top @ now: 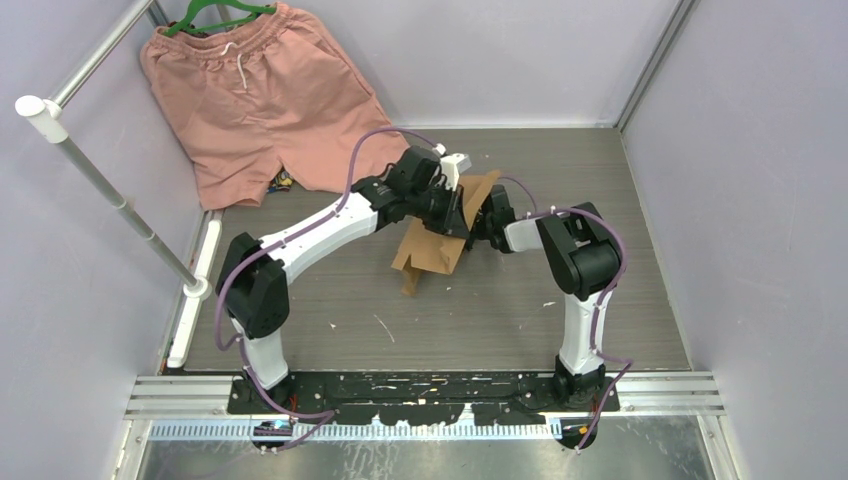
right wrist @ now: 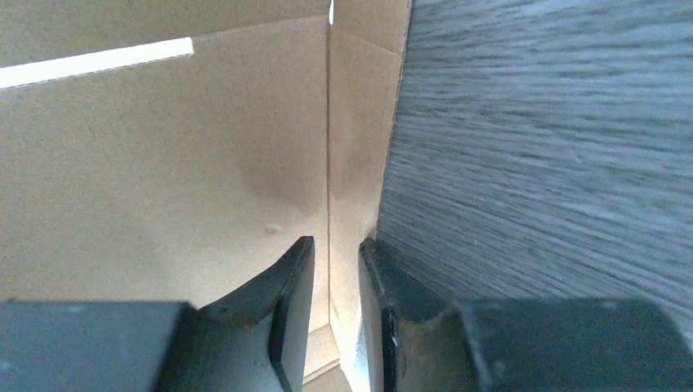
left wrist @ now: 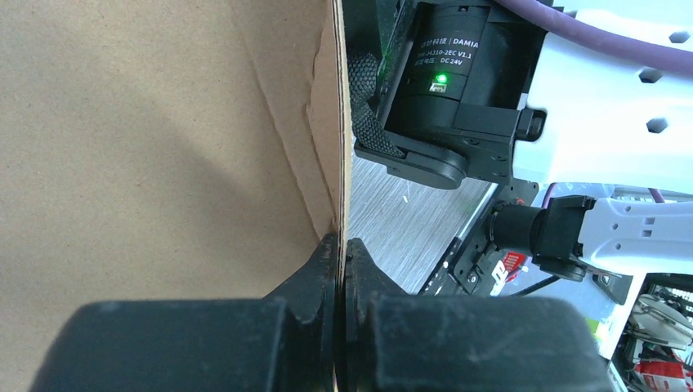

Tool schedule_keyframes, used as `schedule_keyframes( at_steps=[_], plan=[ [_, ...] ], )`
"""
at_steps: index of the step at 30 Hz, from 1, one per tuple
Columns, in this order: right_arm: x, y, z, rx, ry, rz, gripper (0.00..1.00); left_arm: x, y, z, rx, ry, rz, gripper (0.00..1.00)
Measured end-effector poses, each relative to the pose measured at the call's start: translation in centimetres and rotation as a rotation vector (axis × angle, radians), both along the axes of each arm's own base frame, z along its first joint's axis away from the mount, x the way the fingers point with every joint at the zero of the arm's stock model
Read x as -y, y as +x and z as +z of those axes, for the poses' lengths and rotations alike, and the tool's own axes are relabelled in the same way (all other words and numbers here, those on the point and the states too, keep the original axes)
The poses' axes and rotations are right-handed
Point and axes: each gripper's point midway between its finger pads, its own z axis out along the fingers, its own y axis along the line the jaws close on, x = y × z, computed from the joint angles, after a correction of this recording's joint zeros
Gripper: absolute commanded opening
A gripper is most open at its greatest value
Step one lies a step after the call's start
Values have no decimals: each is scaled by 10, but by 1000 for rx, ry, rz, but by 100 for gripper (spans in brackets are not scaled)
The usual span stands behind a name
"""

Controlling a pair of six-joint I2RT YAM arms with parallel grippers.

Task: Fold the paper box
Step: Fold the paper box at the center of the board.

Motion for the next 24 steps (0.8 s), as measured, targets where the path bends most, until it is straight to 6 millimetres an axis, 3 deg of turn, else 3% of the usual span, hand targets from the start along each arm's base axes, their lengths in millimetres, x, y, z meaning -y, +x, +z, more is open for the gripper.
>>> schedule_keyframes(
  at_steps=[13,24],
  plan=[
    [8,-9,4,-10,112,-47,36,14,-17,-9,-22,1,-56,3],
    [7,-17,3,-65,231,-80,27,18,-28,-22,-51,24,-82,3]
  ],
)
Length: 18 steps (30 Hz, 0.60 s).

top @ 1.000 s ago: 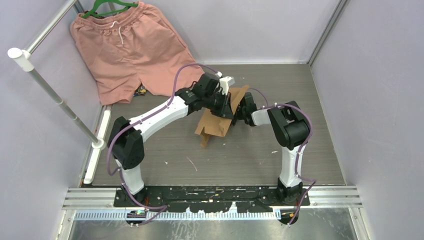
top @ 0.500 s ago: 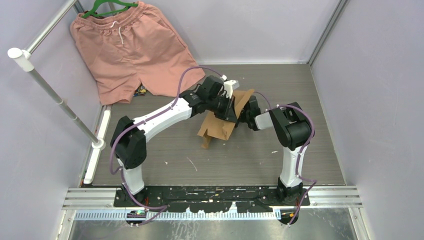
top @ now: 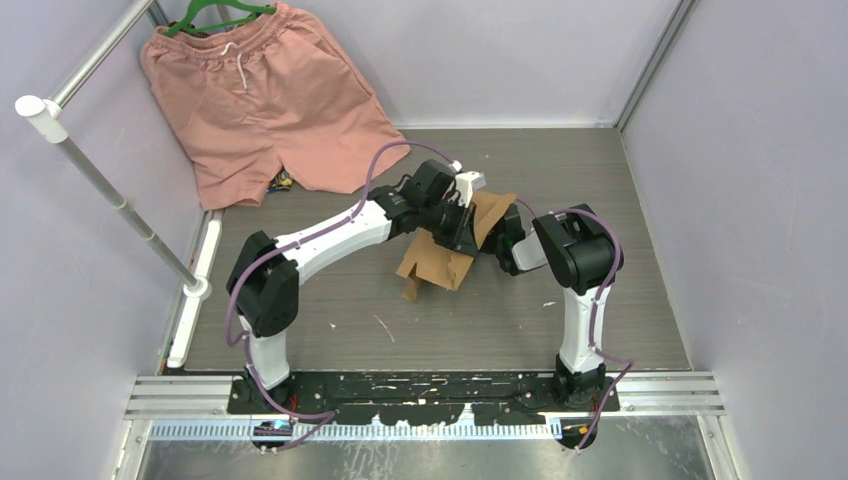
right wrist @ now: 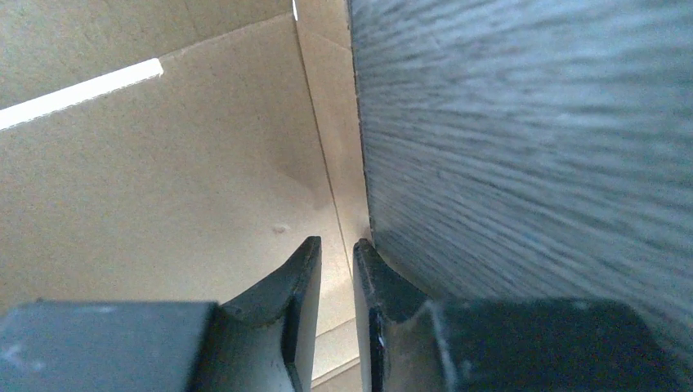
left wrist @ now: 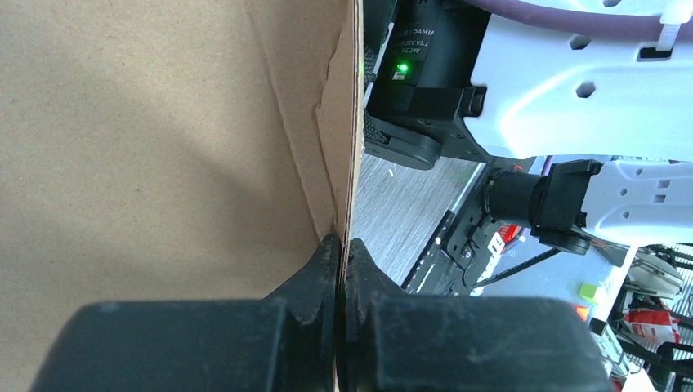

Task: Fold the paper box
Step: Fold the paper box at the center of the board.

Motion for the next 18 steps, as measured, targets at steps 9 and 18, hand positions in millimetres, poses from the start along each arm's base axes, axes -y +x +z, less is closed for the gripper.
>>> schedule_keyframes(
  at_steps=[9,18],
  plan=[
    [0,-6,2,-10,30,2,29,0,-5,-2,-6,8,-12,3],
    [8,-17,0,-39,-54,17,30,2,-5,1,1,-4,-16,3]
  ],
)
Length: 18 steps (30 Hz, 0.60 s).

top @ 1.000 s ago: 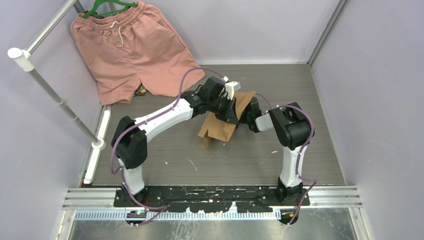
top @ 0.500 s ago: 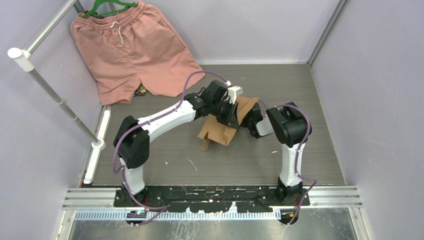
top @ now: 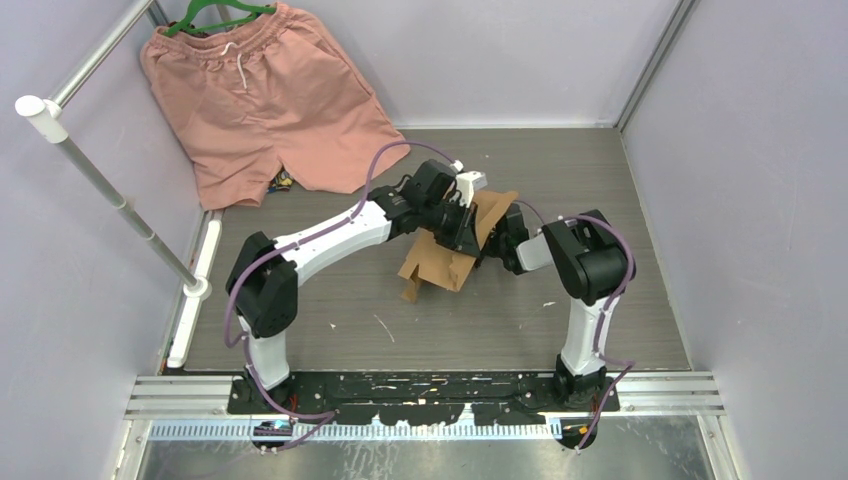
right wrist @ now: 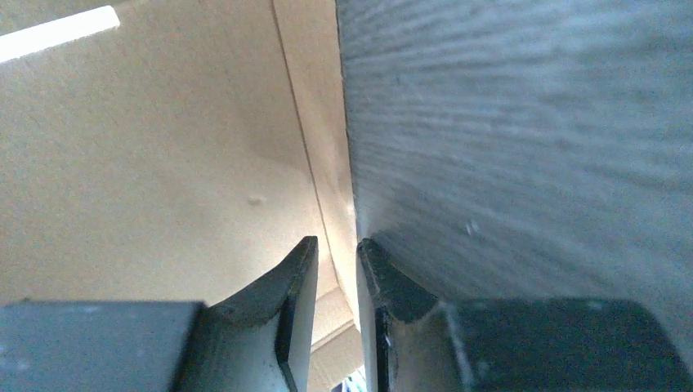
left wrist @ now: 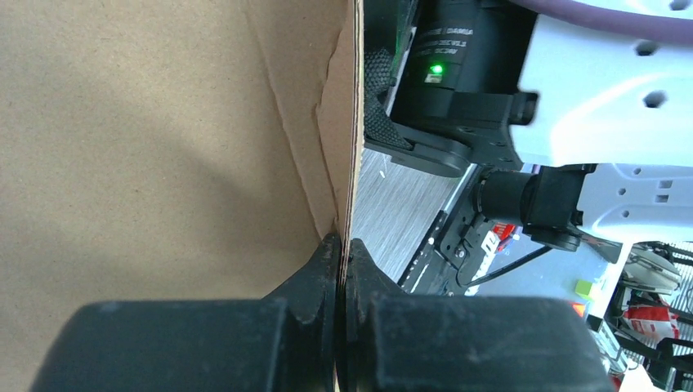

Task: Fold the paper box
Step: Fold the paper box at the center of the board.

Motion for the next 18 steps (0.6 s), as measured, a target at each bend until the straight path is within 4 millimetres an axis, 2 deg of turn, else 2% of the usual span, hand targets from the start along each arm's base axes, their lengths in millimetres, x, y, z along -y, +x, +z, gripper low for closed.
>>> schedule_keyframes(
  at_steps=[8,11,18],
  plan=[
    [21,-10,8,18,-137,-2,30,5,1,12,22,-43,-14,3],
    [27,-12,9,17,-155,-14,36,6,1,13,27,-48,-18,3],
    [27,-17,11,12,-143,12,42,6,1,12,31,-47,-18,3]
  ],
)
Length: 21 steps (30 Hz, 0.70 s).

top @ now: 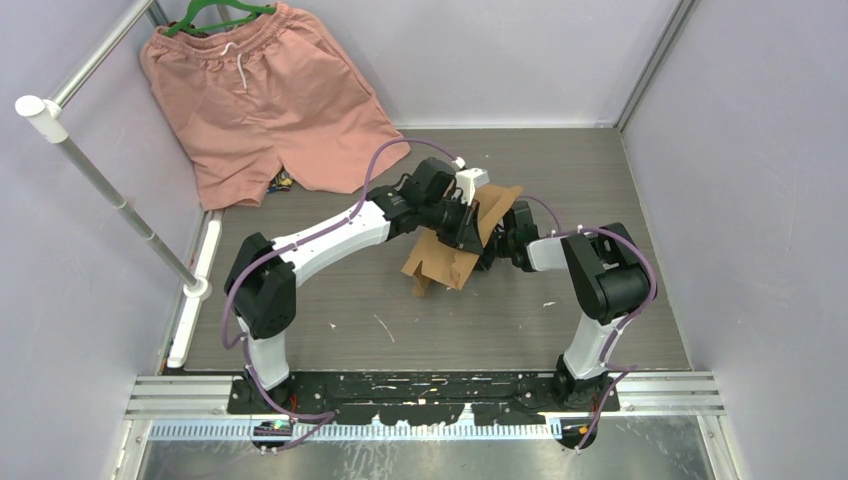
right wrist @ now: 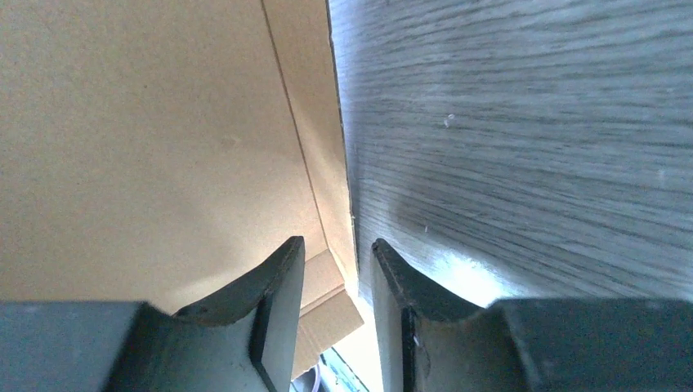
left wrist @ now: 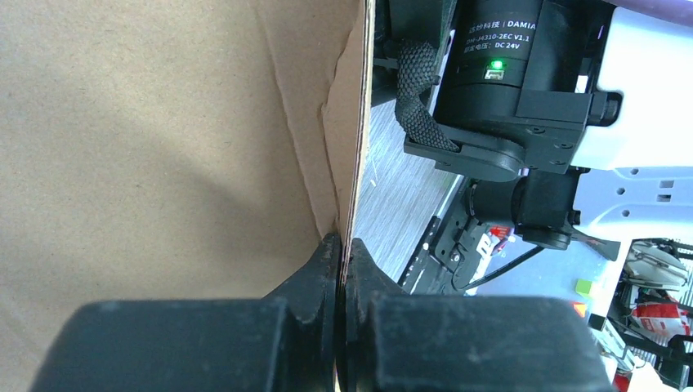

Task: Fold the paper box
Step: Fold the paper box at the center of the board.

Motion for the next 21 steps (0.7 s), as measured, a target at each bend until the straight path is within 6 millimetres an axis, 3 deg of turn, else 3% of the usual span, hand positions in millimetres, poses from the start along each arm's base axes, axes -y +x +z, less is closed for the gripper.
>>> schedule_keyframes(
  at_steps=[10,21],
  plan=[
    [-6,-23,-9,-75,42,100,47,-1,3,-12,-7,31,13,3],
    [-10,-25,-6,-56,112,138,55,-7,3,-20,-16,67,13,4]
  ],
)
